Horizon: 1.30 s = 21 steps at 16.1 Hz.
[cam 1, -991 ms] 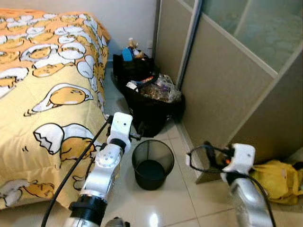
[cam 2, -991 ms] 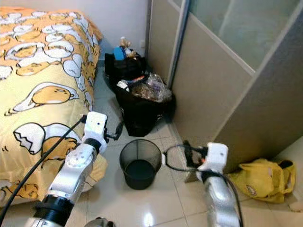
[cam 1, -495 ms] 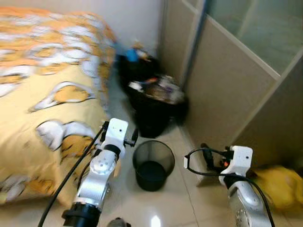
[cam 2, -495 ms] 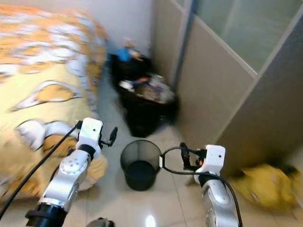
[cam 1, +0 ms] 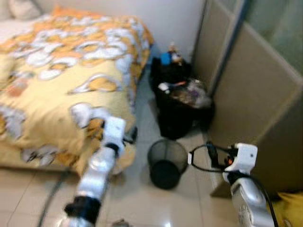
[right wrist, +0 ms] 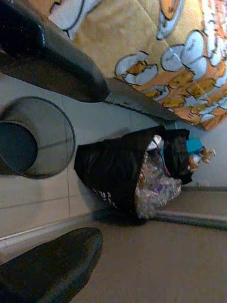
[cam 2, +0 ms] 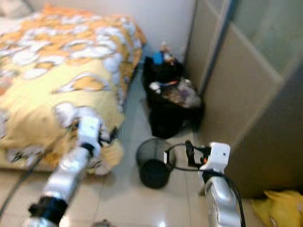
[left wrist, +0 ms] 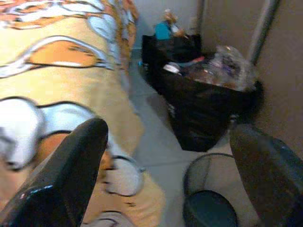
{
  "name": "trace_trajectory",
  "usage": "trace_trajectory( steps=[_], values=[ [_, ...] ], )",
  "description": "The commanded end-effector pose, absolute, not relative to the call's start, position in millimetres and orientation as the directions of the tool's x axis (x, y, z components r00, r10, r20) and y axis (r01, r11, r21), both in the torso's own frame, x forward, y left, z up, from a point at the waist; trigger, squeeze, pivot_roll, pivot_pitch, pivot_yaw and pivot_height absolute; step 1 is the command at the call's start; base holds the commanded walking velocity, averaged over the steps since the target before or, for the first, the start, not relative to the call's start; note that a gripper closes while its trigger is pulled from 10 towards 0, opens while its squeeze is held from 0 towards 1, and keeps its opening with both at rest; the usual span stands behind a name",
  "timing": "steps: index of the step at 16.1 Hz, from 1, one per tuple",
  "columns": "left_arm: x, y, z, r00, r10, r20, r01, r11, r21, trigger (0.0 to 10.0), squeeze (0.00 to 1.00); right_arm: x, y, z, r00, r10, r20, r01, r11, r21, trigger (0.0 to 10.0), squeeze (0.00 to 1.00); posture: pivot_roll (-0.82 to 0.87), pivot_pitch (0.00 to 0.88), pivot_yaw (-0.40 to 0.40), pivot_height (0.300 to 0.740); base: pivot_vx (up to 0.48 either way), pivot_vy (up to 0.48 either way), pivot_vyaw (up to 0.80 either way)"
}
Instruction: Clean up the room
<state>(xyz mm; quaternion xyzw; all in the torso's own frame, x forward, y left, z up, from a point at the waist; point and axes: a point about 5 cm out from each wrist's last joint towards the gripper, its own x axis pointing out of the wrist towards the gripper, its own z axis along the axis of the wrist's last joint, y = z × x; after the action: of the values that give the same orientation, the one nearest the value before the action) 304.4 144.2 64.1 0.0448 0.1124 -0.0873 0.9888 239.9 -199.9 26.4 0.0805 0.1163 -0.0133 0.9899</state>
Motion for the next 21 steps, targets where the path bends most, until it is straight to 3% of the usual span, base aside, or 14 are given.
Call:
trace_trajectory(
  steps=[1,3,4,6,12,14,15,16,21],
  values=[
    [309.6,150.9,69.6,0.967,-0.156,-0.204,0.172,0.983,0.066,10.0,0.00,245.7,-196.2,30.8,0.979,-0.001,-0.204,0.032,0.988,0.151,10.0,0.00,0.01,0.000,-0.010,0.740,0.000,0.480,0.00],
    [315.3,153.8,78.1,0.976,-0.164,-0.143,0.170,0.985,0.034,10.0,0.00,251.0,-197.5,34.9,0.986,-0.021,-0.164,0.040,0.993,0.115,10.0,0.00,0.02,0.000,-0.001,0.740,0.000,0.480,0.00],
    [313.7,157.1,86.3,0.988,-0.141,-0.063,0.141,0.990,0.000,10.0,0.00,254.2,-207.0,53.1,0.993,-0.111,-0.035,0.114,0.989,0.094,10.0,0.00,0.02,0.000,0.007,0.740,0.000,0.480,0.00],
    [308.4,163.3,103.1,0.991,-0.123,0.044,0.123,0.992,-0.003,10.0,0.00,258.2,-207.2,73.4,0.991,-0.115,0.065,0.111,0.992,0.067,10.0,0.00,0.02,0.000,0.015,0.740,0.000,0.480,0.00],
    [310.4,164.0,90.3,0.995,-0.085,-0.050,0.084,0.996,-0.024,10.0,0.00,264.2,-188.7,59.3,0.999,-0.023,-0.029,0.026,0.995,0.096,10.0,0.00,0.04,0.000,0.005,0.740,0.000,0.480,0.13],
    [315.6,165.3,89.2,0.992,-0.095,-0.081,0.097,0.995,0.025,10.0,0.00,265.8,-187.1,58.1,0.999,-0.018,-0.030,0.021,0.995,0.097,10.0,0.00,0.04,0.000,0.005,0.740,0.000,0.480,0.28],
    [317.0,163.4,90.3,0.991,-0.101,-0.083,0.108,0.991,0.085,10.0,0.00,266.0,-184.0,57.6,0.999,-0.011,-0.031,0.014,0.995,0.103,10.0,0.00,0.04,0.000,0.005,0.740,0.000,0.000,0.00],
    [317.4,163.1,96.1,0.993,-0.108,-0.056,0.108,0.994,0.000,10.0,0.00,266.2,-180.6,57.2,0.999,-0.007,-0.032,0.010,0.994,0.107,10.0,0.00,0.04,0.000,0.009,0.740,0.450,0.000,0.00],
    [323.6,159.2,96.4,0.990,-0.134,-0.054,0.135,0.991,0.013,10.0,0.00,268.4,-172.4,57.2,1.000,0.015,-0.022,-0.013,0.996,0.094,10.0,0.00,0.04,0.000,0.017,0.740,0.450,0.000,0.00]
  ],
)
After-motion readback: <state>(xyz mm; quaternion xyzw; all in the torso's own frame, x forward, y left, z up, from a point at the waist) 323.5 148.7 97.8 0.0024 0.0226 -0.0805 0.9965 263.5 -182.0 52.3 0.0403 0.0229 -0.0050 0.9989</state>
